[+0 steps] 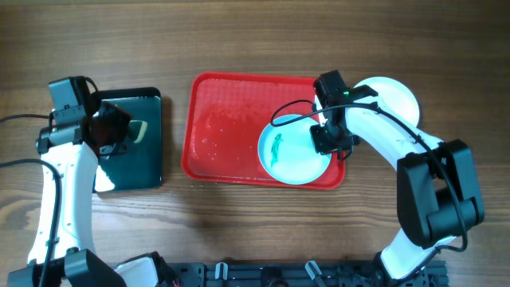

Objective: Clean dirty plates on tray and stack at the side
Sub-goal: 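Reach the right gripper to the light blue plate rim and grasp it, then scrub the held light blue plate with the sponge in the left gripper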

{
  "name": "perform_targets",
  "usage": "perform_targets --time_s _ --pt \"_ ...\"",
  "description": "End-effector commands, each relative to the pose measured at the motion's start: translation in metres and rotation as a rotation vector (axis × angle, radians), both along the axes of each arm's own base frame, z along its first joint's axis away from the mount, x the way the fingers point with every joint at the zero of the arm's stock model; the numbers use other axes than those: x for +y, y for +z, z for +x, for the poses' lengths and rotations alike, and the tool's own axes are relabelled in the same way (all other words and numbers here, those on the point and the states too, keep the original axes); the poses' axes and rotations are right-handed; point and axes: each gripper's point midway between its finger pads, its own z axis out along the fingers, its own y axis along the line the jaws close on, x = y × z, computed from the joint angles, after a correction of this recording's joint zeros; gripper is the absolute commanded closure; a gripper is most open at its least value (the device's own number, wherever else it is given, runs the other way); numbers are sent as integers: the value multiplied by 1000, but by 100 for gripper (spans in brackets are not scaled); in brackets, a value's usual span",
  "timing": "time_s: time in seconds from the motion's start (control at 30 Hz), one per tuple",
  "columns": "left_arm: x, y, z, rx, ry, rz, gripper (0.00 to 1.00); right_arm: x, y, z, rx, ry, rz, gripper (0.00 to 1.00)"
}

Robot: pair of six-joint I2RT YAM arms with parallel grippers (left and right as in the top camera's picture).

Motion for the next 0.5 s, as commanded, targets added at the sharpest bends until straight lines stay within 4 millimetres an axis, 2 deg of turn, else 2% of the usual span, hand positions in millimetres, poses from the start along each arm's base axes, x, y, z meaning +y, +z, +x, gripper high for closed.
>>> perform_targets --time_s 0.0,0.07,0.17,0.23,0.33,0.47 --pt "-12 -2 3 -12 -35 -52 96 5 -7 -6 37 -29 27 72" --pt "-21 1 8 -40 -107 -67 96 5 -12 -5 25 -30 31 68" --pt "-39 5 15 -68 -190 -79 96 4 -23 -9 18 -50 33 68" --pt "-59 6 19 -80 -267 -67 96 3 -24 -10 19 -57 33 76" --pt "-101 8 22 -97 -443 -35 96 14 -23 -3 -2 -110 88 94" --pt "-147 7 18 -99 -592 -25 96 34 -21 3 1 -245 197 96"
